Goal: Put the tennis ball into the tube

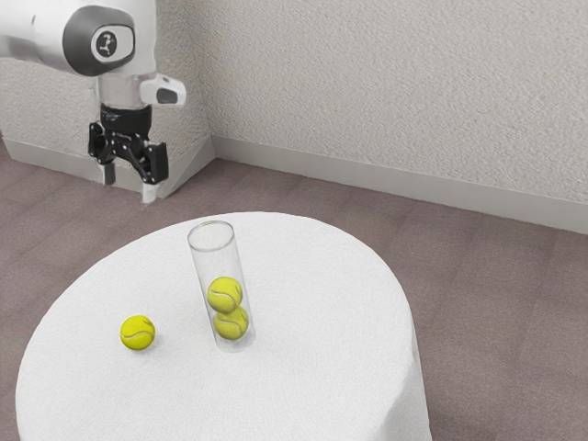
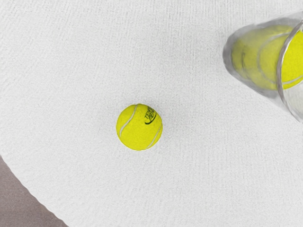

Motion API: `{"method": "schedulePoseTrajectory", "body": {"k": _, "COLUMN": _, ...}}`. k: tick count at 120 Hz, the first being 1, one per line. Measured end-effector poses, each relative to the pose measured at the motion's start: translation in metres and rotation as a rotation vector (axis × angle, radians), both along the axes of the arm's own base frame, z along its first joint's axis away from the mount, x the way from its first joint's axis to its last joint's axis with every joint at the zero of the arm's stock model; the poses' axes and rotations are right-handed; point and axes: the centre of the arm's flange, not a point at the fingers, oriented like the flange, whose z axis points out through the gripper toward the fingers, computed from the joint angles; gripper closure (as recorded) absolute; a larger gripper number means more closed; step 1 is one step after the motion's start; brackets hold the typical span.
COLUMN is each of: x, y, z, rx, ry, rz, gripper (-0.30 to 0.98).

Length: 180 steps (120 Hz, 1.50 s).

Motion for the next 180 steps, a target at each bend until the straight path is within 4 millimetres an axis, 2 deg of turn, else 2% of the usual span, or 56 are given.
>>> {"method": "schedulePoseTrajectory", "body": {"k": 16, "x": 0.014, "y": 0.013, "z": 0.009, "rx": -0.004, "ry": -0.126, "rz": 0.004, "gripper": 0.0}}
{"method": "schedulePoseTrajectory", "body": {"k": 23, "x": 0.016, "y": 0.02, "z": 0.004, "rx": -0.005, "ry": -0.145, "rz": 0.012, "gripper": 0.0}}
{"method": "schedulePoseTrajectory", "body": {"k": 46, "x": 0.012, "y": 0.052, "z": -0.087, "rx": -0.031, "ry": -0.11, "rz": 0.047, "gripper": 0.0}}
{"method": "schedulePoseTrajectory", "body": {"k": 66, "x": 0.012, "y": 0.088, "z": -0.129, "rx": -0.042, "ry": -0.147, "rz": 0.093, "gripper": 0.0}}
{"method": "schedulePoseTrajectory", "body": {"k": 81, "x": 0.012, "y": 0.135, "z": -0.167, "rx": -0.048, "ry": -0.149, "rz": 0.176, "gripper": 0.0}}
{"method": "schedulePoseTrajectory", "body": {"k": 86, "x": 0.014, "y": 0.144, "z": -0.18, "rx": -0.053, "ry": -0.145, "rz": 0.194, "gripper": 0.0}}
{"method": "schedulePoseTrajectory", "body": {"k": 92, "x": 0.018, "y": 0.141, "z": -0.191, "rx": -0.062, "ry": -0.144, "rz": 0.192, "gripper": 0.0}}
{"method": "schedulePoseTrajectory", "body": {"k": 102, "x": 0.021, "y": 0.121, "z": -0.199, "rx": -0.081, "ry": -0.147, "rz": 0.168, "gripper": 0.0}}
{"method": "schedulePoseTrajectory", "body": {"k": 124, "x": -0.007, "y": 0.112, "z": -0.232, "rx": -0.114, "ry": -0.11, "rz": 0.188, "gripper": 0.0}}
{"method": "schedulePoseTrajectory", "body": {"k": 136, "x": -0.013, "y": 0.096, "z": -0.235, "rx": -0.108, "ry": -0.114, "rz": 0.158, "gripper": 0.0}}
{"method": "schedulePoseTrajectory", "body": {"k": 148, "x": -0.029, "y": 0.081, "z": -0.248, "rx": -0.105, "ry": -0.111, "rz": 0.138, "gripper": 0.0}}
{"method": "schedulePoseTrajectory", "body": {"k": 164, "x": -0.042, "y": 0.085, "z": -0.26, "rx": -0.093, "ry": -0.125, "rz": 0.158, "gripper": 0.0}}
{"method": "schedulePoseTrajectory", "body": {"k": 180, "x": -0.046, "y": 0.087, "z": -0.268, "rx": -0.083, "ry": -0.135, "rz": 0.176, "gripper": 0.0}}
